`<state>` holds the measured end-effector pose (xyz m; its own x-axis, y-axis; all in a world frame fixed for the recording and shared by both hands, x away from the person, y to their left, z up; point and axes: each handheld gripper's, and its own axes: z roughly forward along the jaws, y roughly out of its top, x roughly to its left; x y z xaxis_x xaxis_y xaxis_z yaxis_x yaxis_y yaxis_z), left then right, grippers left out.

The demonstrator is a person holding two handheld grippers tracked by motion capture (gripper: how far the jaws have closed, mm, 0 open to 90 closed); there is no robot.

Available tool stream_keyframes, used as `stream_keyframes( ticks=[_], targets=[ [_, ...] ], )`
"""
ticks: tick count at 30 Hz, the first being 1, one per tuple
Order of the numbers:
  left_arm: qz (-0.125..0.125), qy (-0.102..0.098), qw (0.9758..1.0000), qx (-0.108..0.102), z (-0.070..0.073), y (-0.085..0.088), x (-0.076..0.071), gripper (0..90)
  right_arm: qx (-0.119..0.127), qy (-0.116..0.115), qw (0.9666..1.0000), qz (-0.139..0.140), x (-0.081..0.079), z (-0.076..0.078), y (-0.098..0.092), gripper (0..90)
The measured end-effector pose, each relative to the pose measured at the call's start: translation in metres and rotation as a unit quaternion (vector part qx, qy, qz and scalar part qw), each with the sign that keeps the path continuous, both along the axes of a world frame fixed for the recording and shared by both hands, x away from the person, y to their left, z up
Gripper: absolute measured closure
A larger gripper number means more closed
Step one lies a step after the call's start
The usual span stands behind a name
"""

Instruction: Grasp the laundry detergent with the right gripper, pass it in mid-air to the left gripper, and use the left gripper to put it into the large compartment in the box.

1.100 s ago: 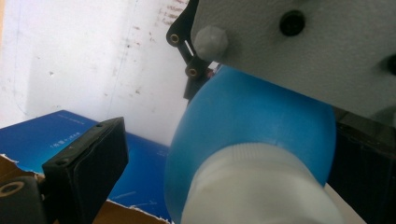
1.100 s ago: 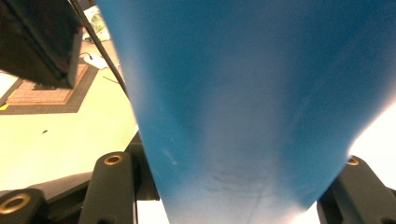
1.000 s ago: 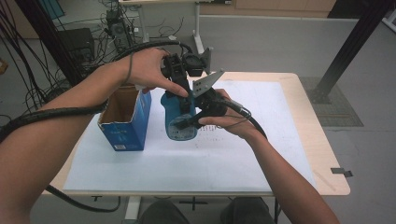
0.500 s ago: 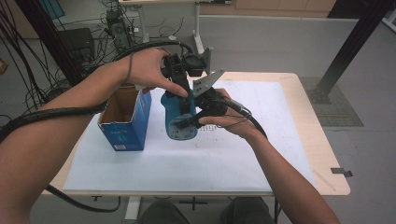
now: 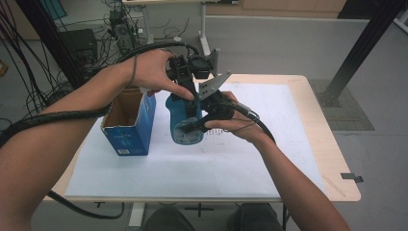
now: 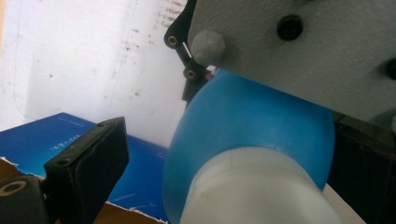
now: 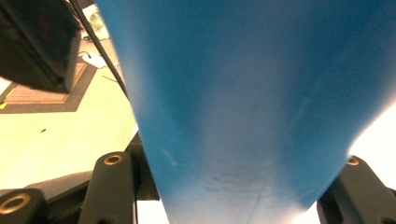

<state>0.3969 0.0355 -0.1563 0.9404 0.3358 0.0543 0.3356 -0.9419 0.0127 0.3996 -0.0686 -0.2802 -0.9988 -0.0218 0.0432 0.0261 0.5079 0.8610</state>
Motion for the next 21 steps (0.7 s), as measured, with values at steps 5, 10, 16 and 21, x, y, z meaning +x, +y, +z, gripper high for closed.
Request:
stream_keyframes(
  ticks=[5, 10, 16, 21],
  targets=[
    [-0.002, 0.0, 1.0, 0.0, -0.0001, -0.0004, -0.0005, 5.3, 0.002, -0.004, 1.0, 0.002, 0.0003, 0.0, 0.0004, 43.6],
    [-0.002, 0.001, 1.0, 0.001, 0.0, -0.0003, -0.0007, 5.7, 0.002, -0.003, 1.0, 0.001, 0.0002, 0.0001, -0.0001, 43.6],
    [-0.003, 0.002, 1.0, -0.006, 0.0, -0.0004, -0.0009, 9.9, 0.003, -0.007, 1.0, 0.001, 0.0004, 0.0006, -0.0007, 43.6],
    [-0.005, 0.002, 1.0, -0.003, 0.0001, 0.0001, -0.001, 12.5, -0.001, -0.003, 1.0, -0.001, -0.0001, 0.0012, -0.0023, 43.5]
  ],
)
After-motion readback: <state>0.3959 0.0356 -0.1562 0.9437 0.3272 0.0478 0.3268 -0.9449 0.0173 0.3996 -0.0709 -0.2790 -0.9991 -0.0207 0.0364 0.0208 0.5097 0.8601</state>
